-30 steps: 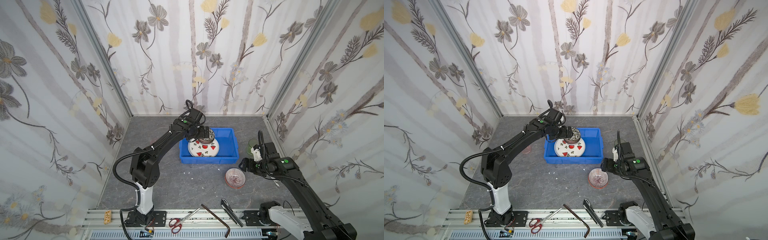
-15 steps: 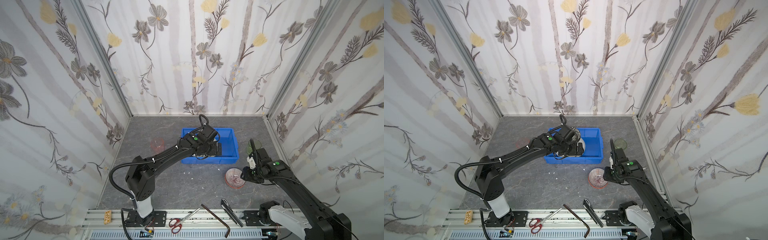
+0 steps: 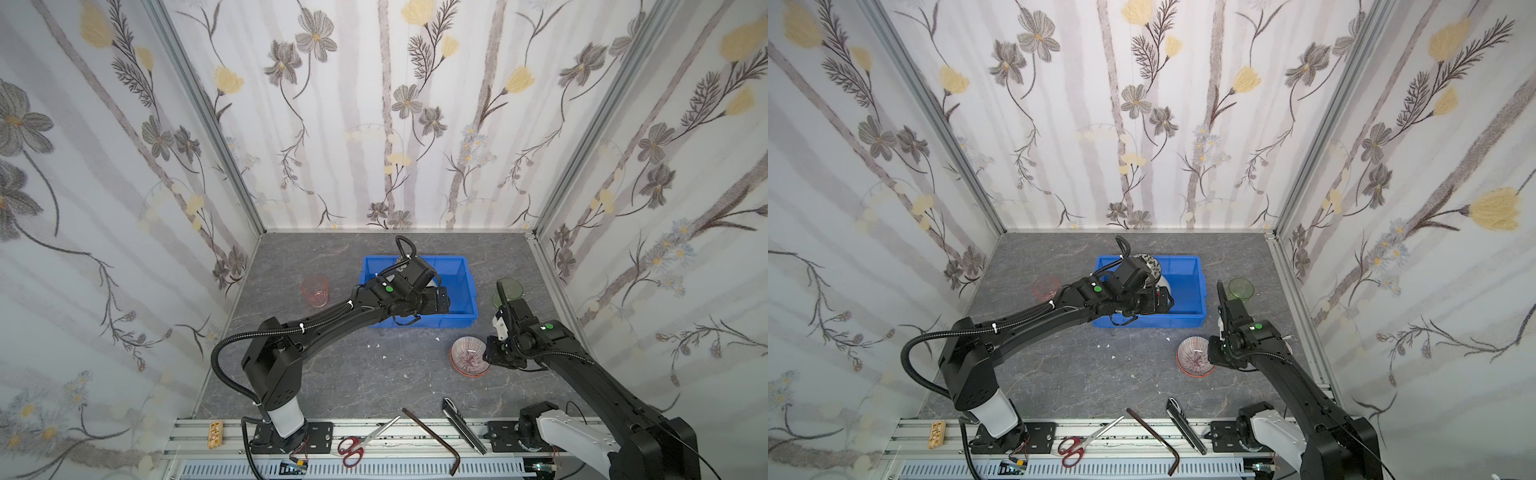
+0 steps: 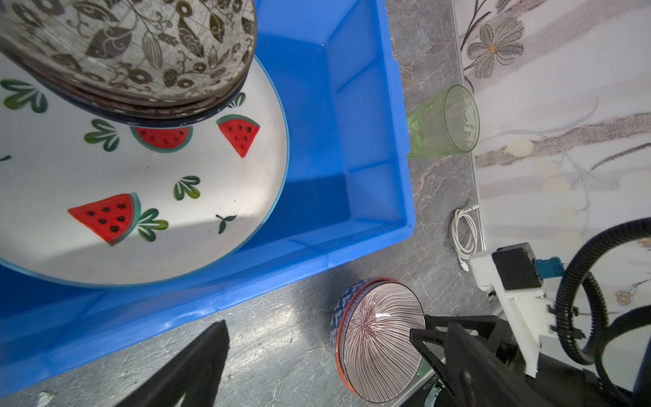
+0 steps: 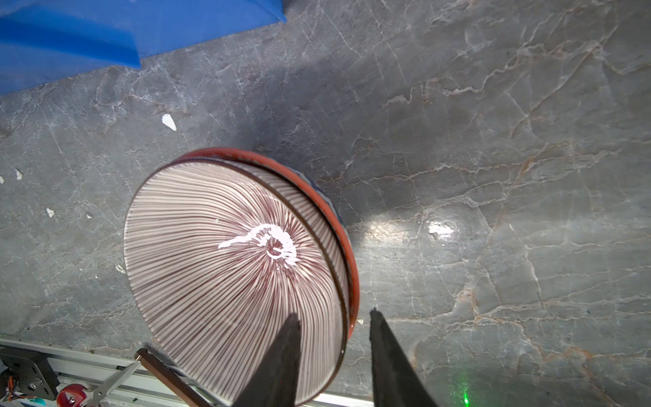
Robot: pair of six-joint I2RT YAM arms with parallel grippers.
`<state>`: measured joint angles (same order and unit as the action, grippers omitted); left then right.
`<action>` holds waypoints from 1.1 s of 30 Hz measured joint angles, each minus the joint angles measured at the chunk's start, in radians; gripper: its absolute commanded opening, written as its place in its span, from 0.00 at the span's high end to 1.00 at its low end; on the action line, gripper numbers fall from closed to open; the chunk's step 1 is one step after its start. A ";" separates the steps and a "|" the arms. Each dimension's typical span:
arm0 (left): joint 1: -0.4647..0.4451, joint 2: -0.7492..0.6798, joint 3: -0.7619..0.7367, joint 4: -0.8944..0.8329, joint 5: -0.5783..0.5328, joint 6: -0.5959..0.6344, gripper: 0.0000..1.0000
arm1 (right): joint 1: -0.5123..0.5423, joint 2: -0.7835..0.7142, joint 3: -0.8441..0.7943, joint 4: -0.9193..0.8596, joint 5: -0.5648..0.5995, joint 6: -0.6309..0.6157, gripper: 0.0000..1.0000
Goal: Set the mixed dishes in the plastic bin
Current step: 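Open the left gripper and lift away while right gripper lowers onto the pink-striped bowl, then grasp and lift the pink-striped bowl off the stack with the right gripper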
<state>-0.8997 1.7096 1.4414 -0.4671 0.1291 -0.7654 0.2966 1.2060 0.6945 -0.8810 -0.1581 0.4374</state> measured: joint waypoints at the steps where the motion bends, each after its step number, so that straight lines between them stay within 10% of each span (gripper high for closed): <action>1: -0.001 0.001 0.000 0.003 0.005 -0.002 0.02 | 0.002 0.004 0.000 0.002 0.000 0.000 0.70; 33: -0.003 0.045 -0.006 0.029 0.082 -0.012 0.02 | 0.026 0.041 0.020 0.019 0.037 0.000 0.92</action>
<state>-0.9024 1.7546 1.4357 -0.4377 0.2108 -0.7776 0.3225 1.2469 0.7143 -0.8619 -0.1207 0.4370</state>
